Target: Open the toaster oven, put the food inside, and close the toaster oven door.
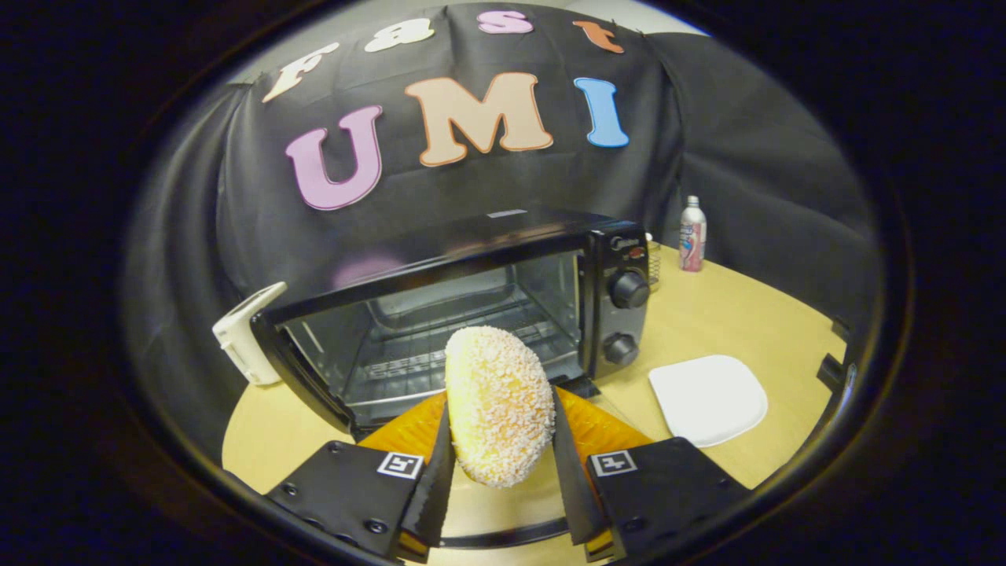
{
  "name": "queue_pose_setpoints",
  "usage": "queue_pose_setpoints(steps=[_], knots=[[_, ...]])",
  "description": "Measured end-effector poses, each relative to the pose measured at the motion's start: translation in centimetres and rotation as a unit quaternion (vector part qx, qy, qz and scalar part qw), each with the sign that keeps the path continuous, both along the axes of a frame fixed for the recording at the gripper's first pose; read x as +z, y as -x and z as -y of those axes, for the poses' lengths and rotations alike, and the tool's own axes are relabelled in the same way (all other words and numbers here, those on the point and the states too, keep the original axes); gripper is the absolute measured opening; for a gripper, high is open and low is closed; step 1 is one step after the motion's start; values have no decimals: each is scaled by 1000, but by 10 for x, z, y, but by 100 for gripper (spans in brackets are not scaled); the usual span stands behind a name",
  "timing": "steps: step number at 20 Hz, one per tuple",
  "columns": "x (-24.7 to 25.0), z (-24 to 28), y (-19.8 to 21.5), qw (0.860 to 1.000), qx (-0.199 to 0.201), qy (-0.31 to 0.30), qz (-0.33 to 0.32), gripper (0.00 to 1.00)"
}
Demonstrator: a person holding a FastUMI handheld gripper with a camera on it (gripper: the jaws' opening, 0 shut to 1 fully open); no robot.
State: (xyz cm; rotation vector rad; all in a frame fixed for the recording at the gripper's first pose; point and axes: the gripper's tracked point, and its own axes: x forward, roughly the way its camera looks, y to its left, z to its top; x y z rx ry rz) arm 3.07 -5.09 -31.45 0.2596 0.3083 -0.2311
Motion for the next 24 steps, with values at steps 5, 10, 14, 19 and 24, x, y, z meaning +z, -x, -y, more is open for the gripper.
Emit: queue_pose_setpoints(steps=[5, 10, 14, 19, 24], knots=[[5, -12, -21, 1000, 10, 0, 18, 62], [-1, -2, -42, 999, -9, 36, 0, 62], [3, -6, -62, 998, -7, 61, 6, 62], [-1, -5, -87, 998, -13, 57, -9, 62], [-11, 3, -114, 998, -14, 60, -29, 64]])
